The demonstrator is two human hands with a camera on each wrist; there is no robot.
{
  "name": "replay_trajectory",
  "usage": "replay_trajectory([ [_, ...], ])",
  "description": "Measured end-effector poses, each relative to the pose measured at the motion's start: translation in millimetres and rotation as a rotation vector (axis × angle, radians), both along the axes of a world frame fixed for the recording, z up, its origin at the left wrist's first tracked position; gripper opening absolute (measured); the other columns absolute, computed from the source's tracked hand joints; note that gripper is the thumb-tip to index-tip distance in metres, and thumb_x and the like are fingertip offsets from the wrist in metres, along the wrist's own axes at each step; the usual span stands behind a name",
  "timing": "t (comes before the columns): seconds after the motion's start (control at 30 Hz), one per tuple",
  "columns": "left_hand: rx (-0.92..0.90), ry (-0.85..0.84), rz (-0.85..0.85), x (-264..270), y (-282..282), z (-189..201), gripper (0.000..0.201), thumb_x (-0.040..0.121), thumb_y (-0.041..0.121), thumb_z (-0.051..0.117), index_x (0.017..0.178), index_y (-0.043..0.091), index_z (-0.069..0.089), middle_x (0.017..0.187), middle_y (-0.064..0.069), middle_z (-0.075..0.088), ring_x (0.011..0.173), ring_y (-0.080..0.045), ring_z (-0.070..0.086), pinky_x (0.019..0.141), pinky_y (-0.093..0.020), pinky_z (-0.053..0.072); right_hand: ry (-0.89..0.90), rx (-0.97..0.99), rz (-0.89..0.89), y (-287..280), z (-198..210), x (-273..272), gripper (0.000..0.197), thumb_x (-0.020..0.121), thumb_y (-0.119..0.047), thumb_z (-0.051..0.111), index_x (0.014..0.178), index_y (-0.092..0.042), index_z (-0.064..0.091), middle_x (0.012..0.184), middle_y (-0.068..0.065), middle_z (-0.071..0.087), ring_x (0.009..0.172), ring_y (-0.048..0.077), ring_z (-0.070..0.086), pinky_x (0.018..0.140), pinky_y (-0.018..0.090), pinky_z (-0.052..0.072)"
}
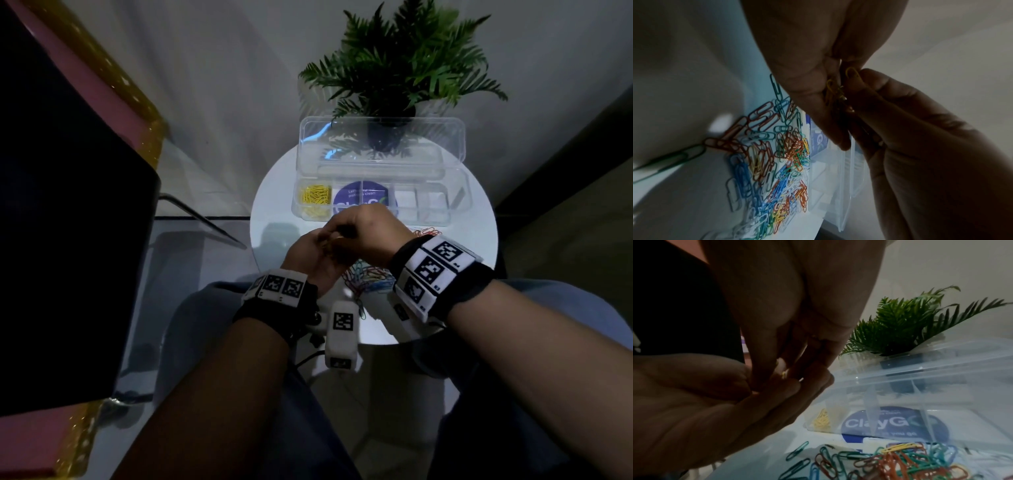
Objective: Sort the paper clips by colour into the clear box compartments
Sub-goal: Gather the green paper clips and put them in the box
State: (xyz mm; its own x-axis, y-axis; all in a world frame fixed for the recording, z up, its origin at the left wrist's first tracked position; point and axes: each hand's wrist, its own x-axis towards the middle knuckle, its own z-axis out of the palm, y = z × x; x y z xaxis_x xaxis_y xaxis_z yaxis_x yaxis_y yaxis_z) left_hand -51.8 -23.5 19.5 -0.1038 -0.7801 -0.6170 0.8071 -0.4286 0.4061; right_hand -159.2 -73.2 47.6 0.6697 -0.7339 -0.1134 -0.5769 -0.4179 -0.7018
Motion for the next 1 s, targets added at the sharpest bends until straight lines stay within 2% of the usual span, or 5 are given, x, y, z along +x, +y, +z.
replay_trajectory([
  [0.1, -0.008, 0.011, 0.017, 1.8, -0.8, -2.0, 0.03, 0.096, 0.005, 0.026, 0.085, 0.0, 0.054, 0.063, -0.01, 0.067, 0.056, -0.017, 0.068, 0.056, -0.025, 0.057, -0.035, 0.012, -0.042, 0.3, 2.6, -1.2, 0.017, 0.079, -0.015, 0.071, 0.096, -0.016, 0.072, 0.093, 0.004, 0.069, 0.087, 0.017, 0.062, 0.081, 0.027, 0.05],
  [0.3, 0.018, -0.011, -0.041, 7.8, -1.4, -8.7, 0.037, 0.099, 0.02, 0.027, 0.097, -0.002, 0.057, 0.071, -0.014, 0.065, 0.056, -0.02, 0.066, 0.054, -0.024, 0.056, -0.139, -0.028, -0.27, -4.7, -2.7, -19.8, 0.011, 0.078, -0.018, 0.073, 0.087, -0.012, 0.07, 0.085, -0.001, 0.063, 0.078, 0.013, 0.058, 0.072, 0.019, 0.045],
  [0.47, 0.091, -0.028, -0.003, 12.6, -2.1, -11.6, 0.039, 0.1, 0.022, 0.029, 0.105, -0.003, 0.058, 0.094, -0.011, 0.07, 0.098, -0.019, 0.064, 0.06, -0.025, 0.057, -0.072, 0.093, -0.306, 4.7, -24.5, -39.0, 0.015, 0.074, -0.019, 0.077, 0.083, -0.008, 0.073, 0.067, -0.003, 0.057, 0.061, 0.006, 0.049, 0.058, 0.01, 0.037],
  [0.67, 0.102, -0.001, 0.003, 2.3, -1.6, -13.5, 0.029, 0.097, 0.014, 0.032, 0.088, -0.001, 0.055, 0.058, -0.009, 0.064, 0.049, -0.015, 0.063, 0.059, -0.025, 0.057, -0.031, -0.009, -0.057, 8.0, -16.6, -17.6, 0.023, 0.088, -0.021, 0.062, 0.107, -0.013, 0.071, 0.082, 0.001, 0.047, 0.079, 0.012, 0.046, 0.072, 0.021, 0.032],
  [1.0, 0.112, -0.026, 0.02, 18.5, -3.7, -16.5, 0.042, 0.1, 0.023, 0.027, 0.088, -0.002, 0.059, 0.072, -0.014, 0.071, 0.062, -0.02, 0.071, 0.061, -0.027, 0.057, 0.324, 0.003, -0.131, 2.6, -29.4, -48.4, 0.017, 0.084, -0.024, 0.062, 0.086, -0.008, 0.07, 0.089, 0.009, 0.064, 0.086, 0.024, 0.062, 0.076, 0.031, 0.047],
])
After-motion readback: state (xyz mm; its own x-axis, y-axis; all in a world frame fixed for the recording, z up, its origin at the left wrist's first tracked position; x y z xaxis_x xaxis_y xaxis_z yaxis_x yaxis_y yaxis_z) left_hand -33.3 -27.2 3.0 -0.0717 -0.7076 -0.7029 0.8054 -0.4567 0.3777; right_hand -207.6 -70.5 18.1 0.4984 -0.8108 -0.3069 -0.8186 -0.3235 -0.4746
